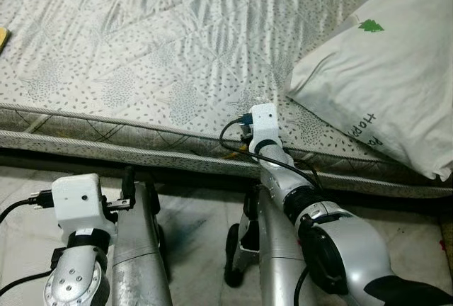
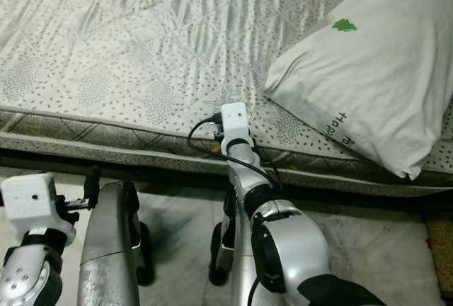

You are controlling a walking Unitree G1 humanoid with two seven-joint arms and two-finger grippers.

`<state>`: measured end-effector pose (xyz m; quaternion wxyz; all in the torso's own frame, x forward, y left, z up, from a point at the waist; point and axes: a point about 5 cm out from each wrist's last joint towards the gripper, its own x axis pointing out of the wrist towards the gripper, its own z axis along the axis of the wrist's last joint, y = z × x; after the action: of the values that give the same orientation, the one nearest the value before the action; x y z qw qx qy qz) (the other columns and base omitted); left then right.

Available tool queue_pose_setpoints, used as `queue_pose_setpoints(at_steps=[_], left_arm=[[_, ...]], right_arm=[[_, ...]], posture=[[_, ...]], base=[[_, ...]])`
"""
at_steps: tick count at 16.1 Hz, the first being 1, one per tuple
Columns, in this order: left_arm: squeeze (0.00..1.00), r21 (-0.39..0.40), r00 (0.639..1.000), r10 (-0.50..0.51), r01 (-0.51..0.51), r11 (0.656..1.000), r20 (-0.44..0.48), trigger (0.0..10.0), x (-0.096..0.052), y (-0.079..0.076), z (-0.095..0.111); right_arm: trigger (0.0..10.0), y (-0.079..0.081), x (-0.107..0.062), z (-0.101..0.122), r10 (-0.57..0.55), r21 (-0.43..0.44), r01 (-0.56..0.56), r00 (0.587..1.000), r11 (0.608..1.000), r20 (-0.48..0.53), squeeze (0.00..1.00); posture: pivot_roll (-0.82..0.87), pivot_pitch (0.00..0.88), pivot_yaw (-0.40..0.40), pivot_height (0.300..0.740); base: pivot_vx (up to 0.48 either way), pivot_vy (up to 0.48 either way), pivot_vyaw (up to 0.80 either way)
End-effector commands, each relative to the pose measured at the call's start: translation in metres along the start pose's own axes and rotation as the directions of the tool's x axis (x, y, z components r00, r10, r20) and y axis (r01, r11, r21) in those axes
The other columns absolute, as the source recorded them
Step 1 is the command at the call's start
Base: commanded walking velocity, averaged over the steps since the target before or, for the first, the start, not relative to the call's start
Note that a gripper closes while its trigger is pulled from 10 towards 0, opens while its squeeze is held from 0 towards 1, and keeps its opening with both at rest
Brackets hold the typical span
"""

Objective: Clean up the room

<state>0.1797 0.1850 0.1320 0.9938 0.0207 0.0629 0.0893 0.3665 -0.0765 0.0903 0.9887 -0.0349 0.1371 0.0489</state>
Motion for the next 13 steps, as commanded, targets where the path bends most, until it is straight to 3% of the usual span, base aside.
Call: queue_pose_setpoints(at_steps=[1, 3, 8, 11, 13], left_arm=[[0.00, 0.013, 1.000, 0.012, -0.011, 1.000, -0.020, 10.0, -0.001, 0.003, -0.005], [0.00, -0.023, 1.000, 0.012, -0.013, 1.000, -0.020, 10.0, 0.006, 0.001, -0.006], [0.00, -0.021, 0.999, -0.005, 0.006, 1.000, 0.035, 10.0, 0.028, -0.005, -0.003], [0.00, 0.034, 0.991, -0.111, 0.109, 0.994, 0.070, 10.0, 0.043, -0.016, -0.003], [0.00, 0.033, 0.989, -0.126, 0.123, 0.992, 0.080, 10.0, 0.052, -0.021, -0.004]], right_arm=[[0.0, -0.009, -0.004, -0.023, -0.025, 0.033, 0.028, 0.995, 0.999, -0.101, 0.00], [0.0, -0.013, -0.002, -0.016, -0.033, 0.105, 0.043, 0.995, 0.994, -0.093, 0.00], [0.0, -0.029, 0.002, -0.004, -0.039, 0.207, 0.048, 0.998, 0.977, -0.047, 0.00], [0.0, -0.044, 0.002, 0.007, 0.008, 0.204, -0.019, 0.999, 0.979, 0.052, 0.00], [0.0, -0.056, 0.000, 0.009, 0.035, 0.181, -0.052, 0.995, 0.982, 0.097, 0.00]], posture=[[0.19, 0.287, -0.129, 0.552], [0.18, 0.260, -0.130, 0.552], [0.15, 0.152, -0.133, 0.552], [0.10, 0.086, -0.109, 0.552], [0.06, 0.039, -0.091, 0.552]], base=[[0.000, 0.000, 0.00], [0.000, 0.000, 0.00], [0.000, 0.000, 0.00], [0.000, 0.000, 0.00], [0.000, 0.000, 0.00]])
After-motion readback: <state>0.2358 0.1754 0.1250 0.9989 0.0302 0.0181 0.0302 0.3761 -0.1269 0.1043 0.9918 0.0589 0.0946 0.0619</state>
